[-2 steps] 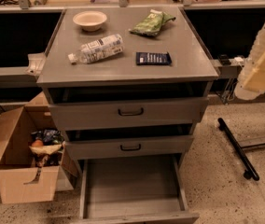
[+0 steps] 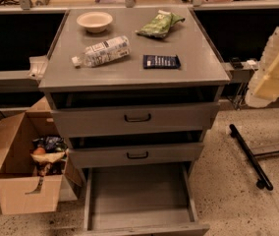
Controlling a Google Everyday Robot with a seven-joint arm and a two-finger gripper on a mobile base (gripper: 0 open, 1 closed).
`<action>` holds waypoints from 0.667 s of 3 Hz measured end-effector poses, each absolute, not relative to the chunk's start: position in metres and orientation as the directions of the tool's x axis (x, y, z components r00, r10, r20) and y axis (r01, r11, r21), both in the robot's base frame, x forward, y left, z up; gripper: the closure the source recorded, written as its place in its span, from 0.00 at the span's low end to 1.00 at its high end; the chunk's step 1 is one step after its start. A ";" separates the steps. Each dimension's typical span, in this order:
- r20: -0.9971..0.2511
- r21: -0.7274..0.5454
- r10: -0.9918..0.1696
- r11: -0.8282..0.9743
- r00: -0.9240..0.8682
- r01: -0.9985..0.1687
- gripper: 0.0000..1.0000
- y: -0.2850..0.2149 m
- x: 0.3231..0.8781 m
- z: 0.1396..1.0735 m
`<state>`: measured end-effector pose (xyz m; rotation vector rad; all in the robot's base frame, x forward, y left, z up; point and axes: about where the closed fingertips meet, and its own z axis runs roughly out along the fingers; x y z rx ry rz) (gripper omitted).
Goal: Place rxbar blueberry into bottom drawer
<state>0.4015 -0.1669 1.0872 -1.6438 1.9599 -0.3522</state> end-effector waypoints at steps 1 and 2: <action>-0.242 -0.529 -0.965 0.217 -0.099 -0.820 0.00 -0.167 0.401 1.078; -0.242 -0.529 -0.965 0.217 -0.099 -0.820 0.00 -0.167 0.401 1.077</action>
Offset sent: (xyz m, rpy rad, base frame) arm 0.1914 -0.0146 -0.0910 0.3904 0.1399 0.1088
